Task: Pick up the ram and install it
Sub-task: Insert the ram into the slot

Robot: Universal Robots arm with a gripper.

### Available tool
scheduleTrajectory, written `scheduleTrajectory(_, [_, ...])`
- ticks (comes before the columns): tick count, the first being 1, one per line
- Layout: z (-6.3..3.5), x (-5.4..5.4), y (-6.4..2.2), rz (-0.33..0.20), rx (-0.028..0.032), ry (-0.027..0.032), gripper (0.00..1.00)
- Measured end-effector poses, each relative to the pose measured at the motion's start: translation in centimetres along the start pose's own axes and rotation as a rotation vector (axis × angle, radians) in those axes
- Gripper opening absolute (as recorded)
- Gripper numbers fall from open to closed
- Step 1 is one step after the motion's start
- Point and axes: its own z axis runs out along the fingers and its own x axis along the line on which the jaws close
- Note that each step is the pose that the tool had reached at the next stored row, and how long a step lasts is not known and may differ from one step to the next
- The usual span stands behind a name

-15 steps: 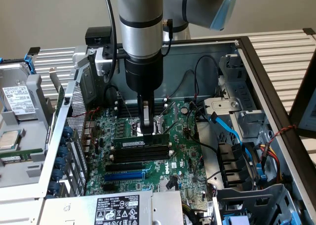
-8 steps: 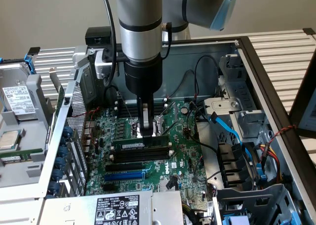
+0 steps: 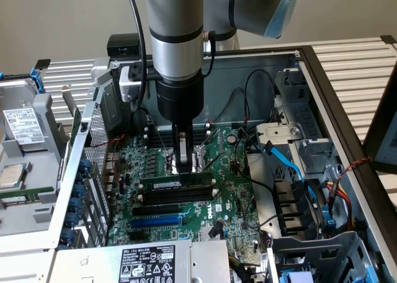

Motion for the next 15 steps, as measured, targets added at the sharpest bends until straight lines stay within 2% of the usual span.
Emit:
scheduleTrajectory(11, [0.43, 0.0, 0.02, -0.001, 0.0004, 0.0035, 0.13])
scheduleTrajectory(15, [0.53, -0.01, 0.02, -0.001, 0.0015, 0.0074, 0.13])
